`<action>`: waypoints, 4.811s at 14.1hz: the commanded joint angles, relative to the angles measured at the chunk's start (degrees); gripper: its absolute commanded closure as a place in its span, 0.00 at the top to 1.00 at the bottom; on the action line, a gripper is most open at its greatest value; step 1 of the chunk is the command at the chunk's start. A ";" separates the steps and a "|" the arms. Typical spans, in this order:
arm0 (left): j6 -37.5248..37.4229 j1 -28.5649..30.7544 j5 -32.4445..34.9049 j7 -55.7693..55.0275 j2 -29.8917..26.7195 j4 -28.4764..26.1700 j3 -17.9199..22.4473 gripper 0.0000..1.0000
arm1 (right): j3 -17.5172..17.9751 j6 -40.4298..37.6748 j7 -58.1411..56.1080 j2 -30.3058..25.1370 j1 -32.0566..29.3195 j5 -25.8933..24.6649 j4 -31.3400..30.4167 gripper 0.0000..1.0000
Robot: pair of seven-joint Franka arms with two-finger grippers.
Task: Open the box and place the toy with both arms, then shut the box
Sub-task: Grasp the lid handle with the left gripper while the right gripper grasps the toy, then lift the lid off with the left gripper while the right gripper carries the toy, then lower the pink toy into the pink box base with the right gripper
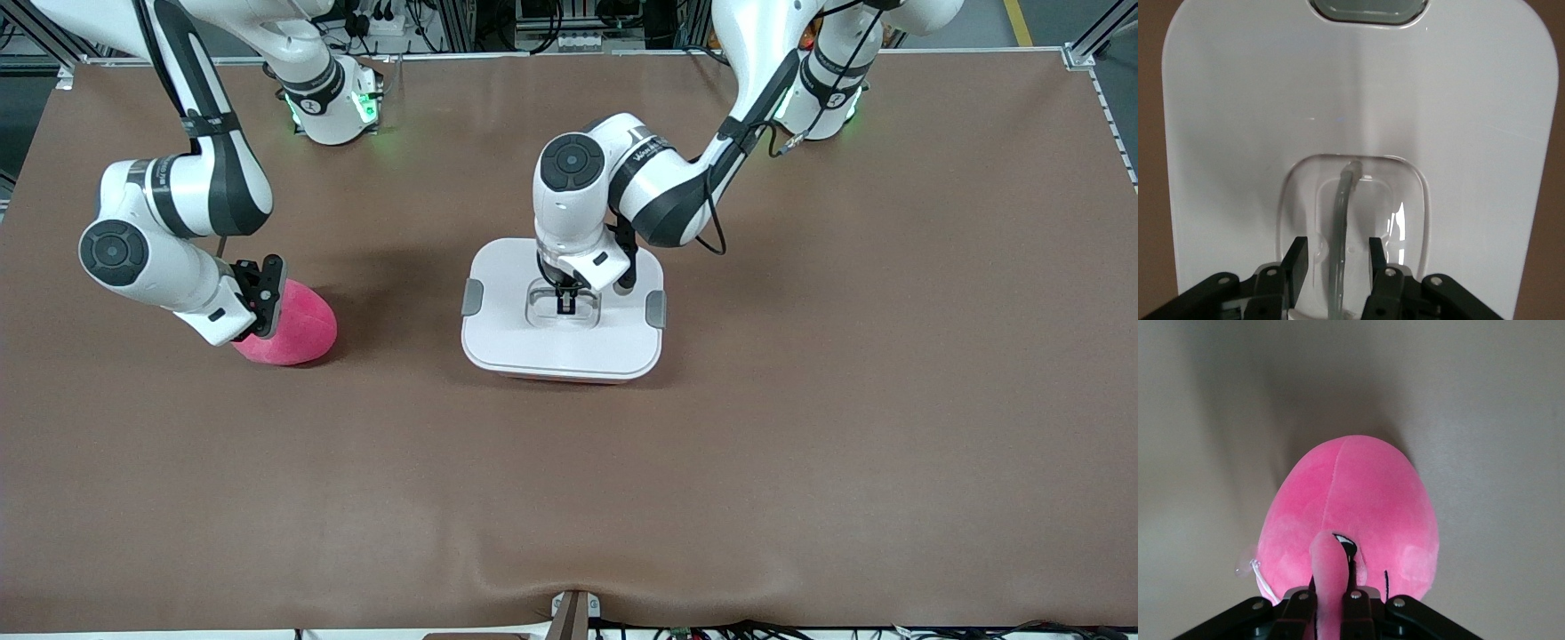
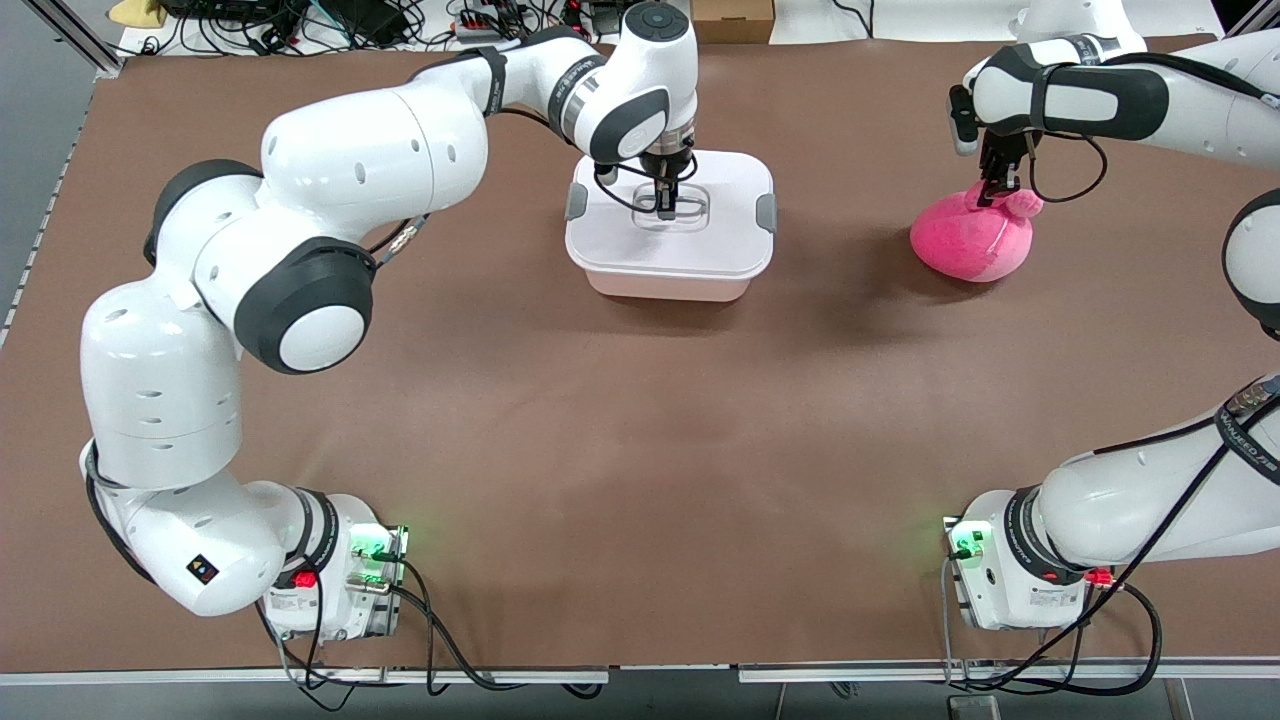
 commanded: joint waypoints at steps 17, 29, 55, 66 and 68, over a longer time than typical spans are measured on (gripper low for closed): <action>-1.86 -0.83 1.54 -0.84 -1.48 0.14 0.20 0.05 | 0.83 -7.33 32.20 1.17 -0.06 6.50 14.93 0.00; -2.04 -0.75 3.04 1.36 -3.32 0.05 -0.07 0.00 | 0.83 -10.67 39.85 1.17 1.35 8.87 17.39 0.00; -17.24 26.84 -4.78 39.65 -22.04 -4.59 -0.15 0.00 | 0.83 -22.01 95.36 8.29 17.85 20.03 35.49 0.00; -19.17 32.92 -8.21 49.08 -24.86 -7.24 -0.15 0.00 | 0.83 -21.83 115.17 13.91 31.31 21.61 43.84 0.00; -19.17 32.92 -8.21 49.08 -24.86 -7.24 -0.15 0.00 | 0.74 -21.83 115.08 14.53 32.02 21.52 43.75 0.00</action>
